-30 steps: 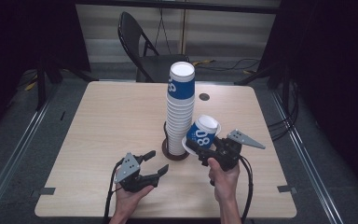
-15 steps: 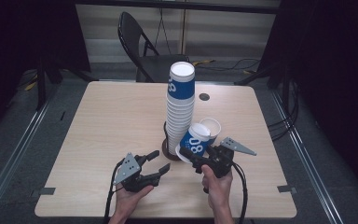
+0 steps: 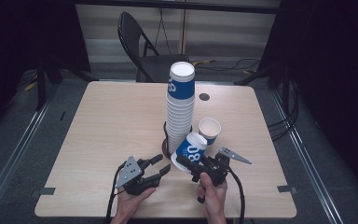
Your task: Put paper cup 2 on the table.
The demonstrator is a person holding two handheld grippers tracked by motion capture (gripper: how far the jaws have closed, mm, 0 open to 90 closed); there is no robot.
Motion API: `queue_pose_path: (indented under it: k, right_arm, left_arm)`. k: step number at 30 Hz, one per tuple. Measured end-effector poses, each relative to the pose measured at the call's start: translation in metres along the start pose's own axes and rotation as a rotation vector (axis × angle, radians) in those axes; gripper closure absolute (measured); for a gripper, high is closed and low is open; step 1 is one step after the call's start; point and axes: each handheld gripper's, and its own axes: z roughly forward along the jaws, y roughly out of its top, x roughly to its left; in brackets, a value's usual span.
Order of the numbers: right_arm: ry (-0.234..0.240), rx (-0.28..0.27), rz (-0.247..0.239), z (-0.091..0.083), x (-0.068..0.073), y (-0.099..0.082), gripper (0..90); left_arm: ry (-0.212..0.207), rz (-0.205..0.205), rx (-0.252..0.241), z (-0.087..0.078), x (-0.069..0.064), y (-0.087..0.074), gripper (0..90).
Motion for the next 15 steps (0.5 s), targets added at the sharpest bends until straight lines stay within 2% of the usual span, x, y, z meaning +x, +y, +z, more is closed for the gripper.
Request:
queue_pose_path:
  k: [6,14,15]
  right_arm:
    - [0.013,-0.015,0.062,0.001,-0.002,-0.015,22.3]
    - [0.067,-0.037,0.187,0.004,-0.007,-0.031,22.3]
    - [0.063,-0.037,0.196,0.004,-0.007,-0.033,22.3]
  left_arm:
    - [-0.007,0.005,-0.009,0.002,-0.002,-0.001,54.8]
    - [-0.014,0.024,-0.028,0.003,-0.004,-0.002,58.1]
    - [-0.018,0.03,-0.03,0.003,-0.004,-0.002,59.0]
